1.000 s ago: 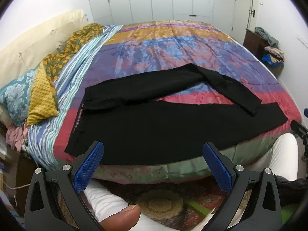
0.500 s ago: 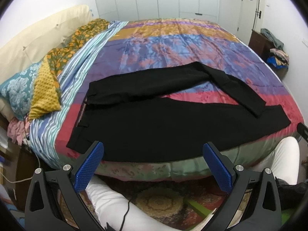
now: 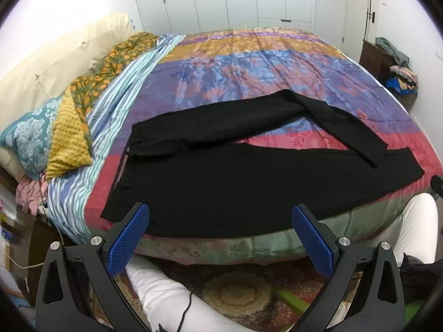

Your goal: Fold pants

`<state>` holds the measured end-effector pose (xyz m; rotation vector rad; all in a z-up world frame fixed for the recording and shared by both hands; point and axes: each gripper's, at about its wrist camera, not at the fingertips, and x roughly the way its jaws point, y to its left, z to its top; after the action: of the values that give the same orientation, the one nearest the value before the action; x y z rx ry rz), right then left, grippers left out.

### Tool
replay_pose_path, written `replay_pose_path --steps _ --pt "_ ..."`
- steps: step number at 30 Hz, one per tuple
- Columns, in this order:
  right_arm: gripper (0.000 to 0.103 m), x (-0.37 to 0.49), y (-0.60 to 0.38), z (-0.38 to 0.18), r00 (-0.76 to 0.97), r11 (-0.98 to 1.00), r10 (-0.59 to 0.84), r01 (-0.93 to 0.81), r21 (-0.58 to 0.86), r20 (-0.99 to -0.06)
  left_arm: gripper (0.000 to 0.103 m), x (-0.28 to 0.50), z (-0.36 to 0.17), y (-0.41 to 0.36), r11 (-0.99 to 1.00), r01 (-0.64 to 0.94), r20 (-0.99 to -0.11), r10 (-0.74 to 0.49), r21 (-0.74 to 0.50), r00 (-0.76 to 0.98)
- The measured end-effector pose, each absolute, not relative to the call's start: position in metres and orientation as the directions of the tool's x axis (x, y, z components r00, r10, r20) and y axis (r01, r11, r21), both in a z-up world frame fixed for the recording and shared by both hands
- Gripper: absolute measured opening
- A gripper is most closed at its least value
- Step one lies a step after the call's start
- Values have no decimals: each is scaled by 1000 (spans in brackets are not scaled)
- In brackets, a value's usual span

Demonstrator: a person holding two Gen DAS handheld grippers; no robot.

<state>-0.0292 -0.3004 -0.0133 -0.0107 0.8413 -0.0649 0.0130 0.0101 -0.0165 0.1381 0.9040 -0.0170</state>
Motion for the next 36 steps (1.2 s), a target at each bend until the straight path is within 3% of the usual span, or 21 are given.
replay_pose_path --steps 36 --pt "103 -27 -293 -13 634 997 -67 61 -37 -770 102 3 -8 -1 988 114 -747 3 105 664"
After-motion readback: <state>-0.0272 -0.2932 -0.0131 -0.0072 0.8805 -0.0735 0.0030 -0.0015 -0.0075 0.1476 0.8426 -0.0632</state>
